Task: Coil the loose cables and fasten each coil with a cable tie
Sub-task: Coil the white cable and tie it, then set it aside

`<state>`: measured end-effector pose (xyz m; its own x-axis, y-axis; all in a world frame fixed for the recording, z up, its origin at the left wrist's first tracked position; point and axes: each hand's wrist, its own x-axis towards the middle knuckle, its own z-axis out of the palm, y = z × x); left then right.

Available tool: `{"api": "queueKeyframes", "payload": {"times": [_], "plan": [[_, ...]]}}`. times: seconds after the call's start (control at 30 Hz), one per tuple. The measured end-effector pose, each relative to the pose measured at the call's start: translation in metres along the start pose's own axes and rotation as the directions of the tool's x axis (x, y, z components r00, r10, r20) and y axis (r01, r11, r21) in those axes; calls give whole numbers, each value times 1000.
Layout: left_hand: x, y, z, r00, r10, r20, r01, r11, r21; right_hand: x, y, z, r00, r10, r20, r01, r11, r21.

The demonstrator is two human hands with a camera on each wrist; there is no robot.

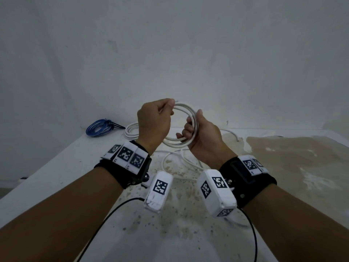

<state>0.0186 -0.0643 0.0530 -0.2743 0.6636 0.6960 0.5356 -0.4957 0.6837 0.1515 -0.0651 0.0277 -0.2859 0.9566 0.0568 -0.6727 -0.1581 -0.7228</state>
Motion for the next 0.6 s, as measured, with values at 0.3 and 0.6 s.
{"api": "queueKeyframes", "payload": {"times": [0.3, 0.6], "plan": [[3, -6, -4, 996, -72, -59, 71, 997, -20, -5, 5, 7, 991, -90, 96, 108, 974, -198], [-2, 4, 4, 961, -271, 53, 276, 944, -178, 1, 11, 17, 965, -215, -153, 198, 973, -118]]}}
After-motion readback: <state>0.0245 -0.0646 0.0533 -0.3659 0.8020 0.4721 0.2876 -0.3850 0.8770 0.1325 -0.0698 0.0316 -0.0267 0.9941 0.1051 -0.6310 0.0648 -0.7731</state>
